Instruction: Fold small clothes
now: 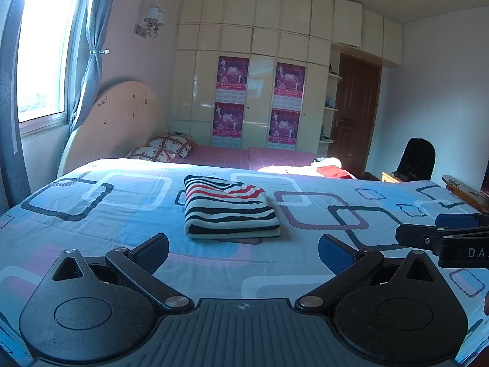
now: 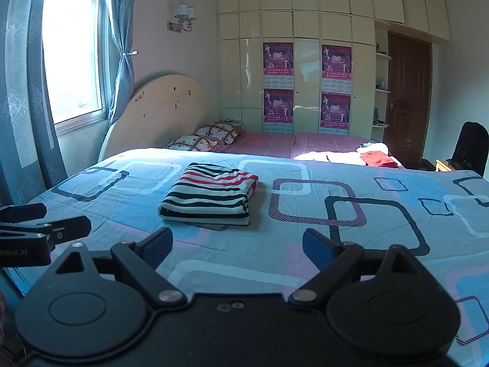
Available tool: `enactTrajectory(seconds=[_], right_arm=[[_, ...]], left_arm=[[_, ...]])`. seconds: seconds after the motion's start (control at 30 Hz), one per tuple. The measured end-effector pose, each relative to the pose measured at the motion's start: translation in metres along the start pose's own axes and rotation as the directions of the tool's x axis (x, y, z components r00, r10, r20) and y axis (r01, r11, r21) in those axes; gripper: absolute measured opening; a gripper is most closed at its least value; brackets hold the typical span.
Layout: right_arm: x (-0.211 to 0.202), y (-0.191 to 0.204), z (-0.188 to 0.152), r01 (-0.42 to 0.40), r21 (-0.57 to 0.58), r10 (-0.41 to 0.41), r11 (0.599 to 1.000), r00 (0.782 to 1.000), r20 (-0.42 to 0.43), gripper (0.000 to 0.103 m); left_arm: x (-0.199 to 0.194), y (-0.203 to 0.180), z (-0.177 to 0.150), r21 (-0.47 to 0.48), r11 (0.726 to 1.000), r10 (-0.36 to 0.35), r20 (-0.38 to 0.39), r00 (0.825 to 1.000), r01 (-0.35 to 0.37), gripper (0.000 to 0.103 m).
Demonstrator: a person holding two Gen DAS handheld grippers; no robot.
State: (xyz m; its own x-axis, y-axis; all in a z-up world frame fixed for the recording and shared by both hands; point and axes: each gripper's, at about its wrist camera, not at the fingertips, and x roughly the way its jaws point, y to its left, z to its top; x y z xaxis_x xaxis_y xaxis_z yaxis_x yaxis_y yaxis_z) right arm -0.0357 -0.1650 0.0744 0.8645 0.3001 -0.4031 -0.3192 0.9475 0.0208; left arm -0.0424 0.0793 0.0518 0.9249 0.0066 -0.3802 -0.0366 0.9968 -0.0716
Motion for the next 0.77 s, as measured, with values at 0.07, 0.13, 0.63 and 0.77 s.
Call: enactTrajectory(seconds=[0.07, 0.13, 0.63, 0.77], right_arm=[[0.0002, -0.0003, -0.0006, 0.000, 0.002, 0.000, 1.000, 1.000, -0.001, 0.092], [0.0003, -0.0002, -0.0010, 0.000, 0.000, 0.000, 1.000, 1.000, -0.003, 0.092], [-0.0003, -0.0013, -0.0045, 0.003, 0.002, -0.003, 1.000, 1.000, -0.002, 0.092], [-0.0001, -0.0011, -0.0040, 0.002, 0.001, -0.002, 1.000, 1.000, -0.003, 0.092]], left_arm=[[-0.0001, -0.0006, -0.0004, 0.006, 1.000, -0.002, -0.002, 1.000, 0.002, 0.103], [-0.0004, -0.0014, -0.0009, 0.014, 1.000, 0.001, -0.003, 1.000, -0.001, 0.103], [-0.0029, -0.0052, -0.0009, 0.024, 0.999, 0.021, 0.020, 1.000, -0.022, 0.102], [-0.0030, -0.0070, -0.0007, 0.025, 0.999, 0.026, 0.020, 0.999, -0.026, 0.102]])
